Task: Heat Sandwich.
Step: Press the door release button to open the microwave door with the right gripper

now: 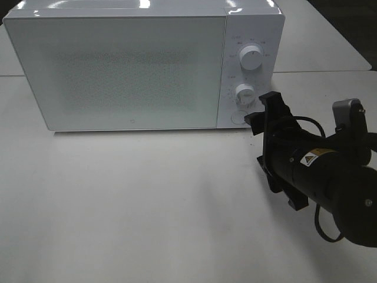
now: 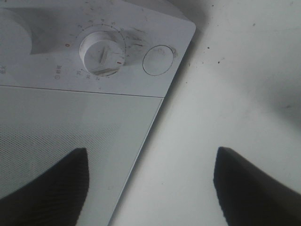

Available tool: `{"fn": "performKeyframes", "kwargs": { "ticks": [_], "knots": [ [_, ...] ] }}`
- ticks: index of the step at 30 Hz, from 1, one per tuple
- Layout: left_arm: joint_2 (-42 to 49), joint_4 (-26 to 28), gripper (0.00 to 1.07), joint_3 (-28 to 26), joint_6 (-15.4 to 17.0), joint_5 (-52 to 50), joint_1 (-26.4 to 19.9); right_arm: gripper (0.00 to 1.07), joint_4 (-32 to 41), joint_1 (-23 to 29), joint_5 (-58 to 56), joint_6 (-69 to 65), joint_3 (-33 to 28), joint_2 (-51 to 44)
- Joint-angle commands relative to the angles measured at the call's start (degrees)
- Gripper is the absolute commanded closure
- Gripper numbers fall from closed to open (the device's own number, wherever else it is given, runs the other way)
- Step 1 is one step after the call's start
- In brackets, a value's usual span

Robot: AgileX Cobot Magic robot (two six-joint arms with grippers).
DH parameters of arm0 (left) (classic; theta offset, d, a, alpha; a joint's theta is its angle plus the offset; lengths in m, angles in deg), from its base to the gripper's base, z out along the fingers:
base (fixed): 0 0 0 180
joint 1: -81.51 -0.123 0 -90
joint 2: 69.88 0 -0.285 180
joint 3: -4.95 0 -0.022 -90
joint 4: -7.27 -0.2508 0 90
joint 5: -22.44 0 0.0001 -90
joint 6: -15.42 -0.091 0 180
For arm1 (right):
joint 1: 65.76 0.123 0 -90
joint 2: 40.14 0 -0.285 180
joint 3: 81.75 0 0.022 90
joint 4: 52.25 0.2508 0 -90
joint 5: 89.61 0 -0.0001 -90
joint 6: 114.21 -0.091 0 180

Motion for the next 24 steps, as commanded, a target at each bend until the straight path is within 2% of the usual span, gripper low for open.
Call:
{"fn": "performKeyframes", "kwargs": {
  "ticks": [1, 6, 7, 8, 10, 11, 24],
  "knots": [
    [1.7, 0.2, 0.03, 0.0, 0.1, -0.3, -0.2, 0.44, -1.8, 0.1, 0.6, -5.3, 0.1, 0.1],
    [1.7, 0.2, 0.03, 0.0, 0.1, -0.3, -0.2, 0.65, -2.2, 0.1, 0.6, -9.2, 0.1, 0.1],
    [1.7, 0.2, 0.03, 0.0, 0.1, -0.3, -0.2, 0.65, -2.2, 0.1, 0.6, -9.2, 0.1, 0.1],
    [1.7, 0.2, 0.03, 0.0, 0.1, -0.3, -0.2, 0.79, -2.2, 0.1, 0.6, -10.9, 0.1, 0.1],
    [1.7, 0.2, 0.03, 0.0, 0.1, -0.3, -0.2, 0.94, -2.2, 0.1, 0.6, -12.1, 0.1, 0.1],
    [1.7, 0.2, 0.03, 0.0, 0.1, -0.3, -0.2, 1.06, -2.2, 0.1, 0.5, -12.7, 0.1, 0.1],
    [1.7, 0.2, 0.03, 0.0, 0.1, -0.3, -0.2, 1.07, -2.6, 0.1, 1.2, -17.9, 0.3, 3.3]
  ]
}}
